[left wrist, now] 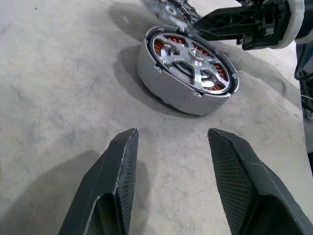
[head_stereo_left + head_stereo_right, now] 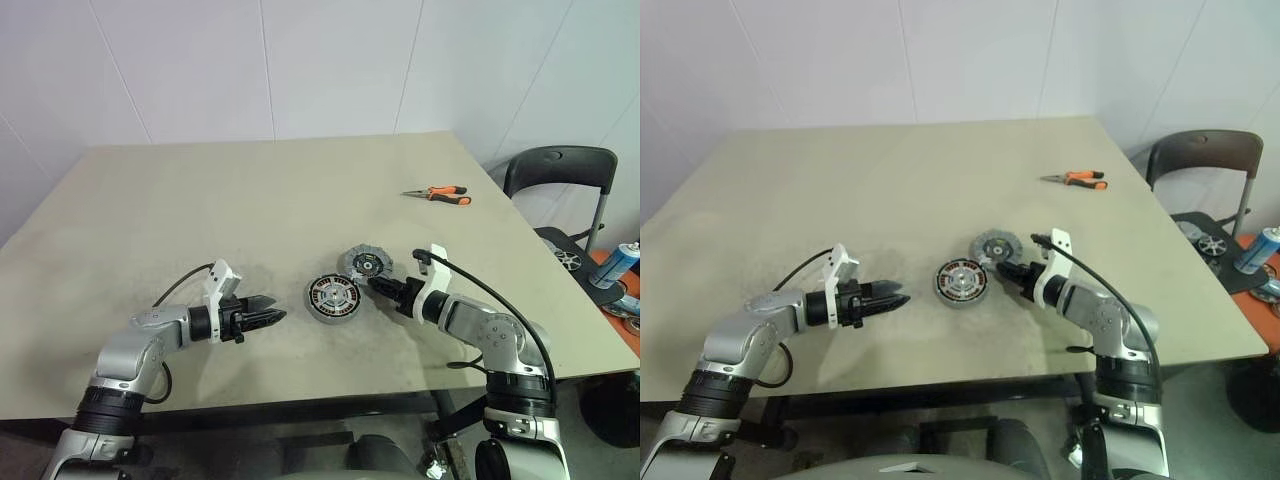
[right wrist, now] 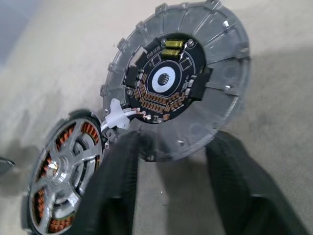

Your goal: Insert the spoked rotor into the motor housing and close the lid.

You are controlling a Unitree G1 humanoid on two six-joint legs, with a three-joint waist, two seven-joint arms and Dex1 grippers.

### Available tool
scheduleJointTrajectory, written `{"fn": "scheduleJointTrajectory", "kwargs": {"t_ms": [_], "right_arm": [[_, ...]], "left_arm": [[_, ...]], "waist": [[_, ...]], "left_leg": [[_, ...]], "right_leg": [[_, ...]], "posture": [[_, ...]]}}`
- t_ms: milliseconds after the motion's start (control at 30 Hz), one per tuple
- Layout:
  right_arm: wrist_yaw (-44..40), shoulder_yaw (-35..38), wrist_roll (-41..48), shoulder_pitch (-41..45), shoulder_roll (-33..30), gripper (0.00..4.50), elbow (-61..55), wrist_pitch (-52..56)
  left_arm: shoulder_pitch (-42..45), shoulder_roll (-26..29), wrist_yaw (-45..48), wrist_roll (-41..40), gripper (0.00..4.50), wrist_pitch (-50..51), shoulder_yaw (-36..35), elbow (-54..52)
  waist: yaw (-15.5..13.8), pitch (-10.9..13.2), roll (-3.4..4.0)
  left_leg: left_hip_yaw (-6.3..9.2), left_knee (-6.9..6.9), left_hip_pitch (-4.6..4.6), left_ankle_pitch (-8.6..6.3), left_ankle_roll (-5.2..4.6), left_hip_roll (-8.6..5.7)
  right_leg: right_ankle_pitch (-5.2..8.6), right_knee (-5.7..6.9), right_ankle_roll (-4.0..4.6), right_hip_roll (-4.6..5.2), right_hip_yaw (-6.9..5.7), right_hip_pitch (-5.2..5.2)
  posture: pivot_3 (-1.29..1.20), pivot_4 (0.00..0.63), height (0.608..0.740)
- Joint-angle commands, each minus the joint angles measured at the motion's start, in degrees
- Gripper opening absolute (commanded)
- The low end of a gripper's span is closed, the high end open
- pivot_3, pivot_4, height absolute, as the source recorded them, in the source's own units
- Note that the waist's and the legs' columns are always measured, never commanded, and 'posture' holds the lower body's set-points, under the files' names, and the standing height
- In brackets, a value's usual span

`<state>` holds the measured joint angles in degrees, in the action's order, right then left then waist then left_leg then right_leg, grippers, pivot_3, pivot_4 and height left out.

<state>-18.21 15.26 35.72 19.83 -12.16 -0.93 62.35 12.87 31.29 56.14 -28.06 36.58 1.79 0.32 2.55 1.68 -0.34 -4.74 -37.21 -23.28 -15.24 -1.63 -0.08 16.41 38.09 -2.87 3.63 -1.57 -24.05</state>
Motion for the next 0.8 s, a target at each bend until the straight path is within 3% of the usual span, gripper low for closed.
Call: {"fn": "scheduleJointTrajectory", "kwargs": {"t_ms": [33, 67, 233, 500, 633, 800], "right_arm": [[-0.2, -0.5, 1.4, 0.9, 0.4, 0.74, -1.2, 0.9], [-0.3, -1.0, 1.5, 0.7, 0.3, 0.44, -1.7, 0.9], [-0.8, -3.4, 1.3, -0.4, 0.2, 0.44, -3.7, 0.0], [-10.8, -16.6, -5.9, -4.5, -9.3, 0.44, -12.5, -11.1], [-15.5, -19.6, -10.7, -4.8, -15.4, 0.44, -10.9, -17.9], [-17.7, -21.2, -16.3, -4.0, -18.3, 0.44, -5.2, -24.6]], "left_arm": [[1.2, 0.6, 0.0, 0.2, 2.41, -1.2, -1.1, -0.3], [1.2, 0.6, -0.1, 0.3, 2.41, -1.3, -1.1, -0.2], [1.6, 0.3, -0.3, 0.7, 2.41, -1.6, -1.1, 0.5], [1.8, 0.2, -0.5, 0.8, 2.41, -1.7, -0.9, 0.7], [1.7, 0.1, -0.5, 1.0, 2.41, -1.5, -1.0, 0.3], [1.6, 0.2, -0.6, 1.0, 2.41, -1.6, -1.2, 0.4]], "waist": [[0.0, 0.0, 0.01], [0.0, 0.0, 0.00], [0.0, 0.0, -0.02], [-0.2, 0.0, -0.02], [-0.3, 0.0, -0.03], [-0.6, 0.0, -0.08]], "left_leg": [[0.00, -0.01, 0.01, 0.00, 0.00, 0.00], [-0.01, -0.02, 0.02, 0.00, 0.00, 0.00], [0.00, -0.02, 0.16, 0.00, 0.00, 0.00], [0.00, -0.01, 0.22, -0.01, -0.01, -0.01], [0.01, -0.02, 0.21, -0.01, -0.02, -0.01], [0.03, -0.09, 0.26, -0.01, -0.02, -0.01]], "right_leg": [[0.00, 0.00, 0.00, 0.00, 0.00, 0.01], [0.00, 0.00, -0.01, 0.00, 0.00, 0.04], [-0.01, -0.01, -0.01, 0.00, -0.01, 0.20], [0.00, -0.05, 0.00, 0.00, -0.01, 0.27], [0.00, -0.08, -0.01, 0.00, -0.03, 0.28], [0.01, -0.08, 0.00, 0.00, -0.05, 0.37]], "posture": [[0.00, 0.000, 0.740], [0.00, 0.000, 0.740], [0.00, 0.000, 0.740], [0.00, 0.000, 0.740], [0.00, 0.000, 0.740], [0.00, 0.000, 0.740]]}}
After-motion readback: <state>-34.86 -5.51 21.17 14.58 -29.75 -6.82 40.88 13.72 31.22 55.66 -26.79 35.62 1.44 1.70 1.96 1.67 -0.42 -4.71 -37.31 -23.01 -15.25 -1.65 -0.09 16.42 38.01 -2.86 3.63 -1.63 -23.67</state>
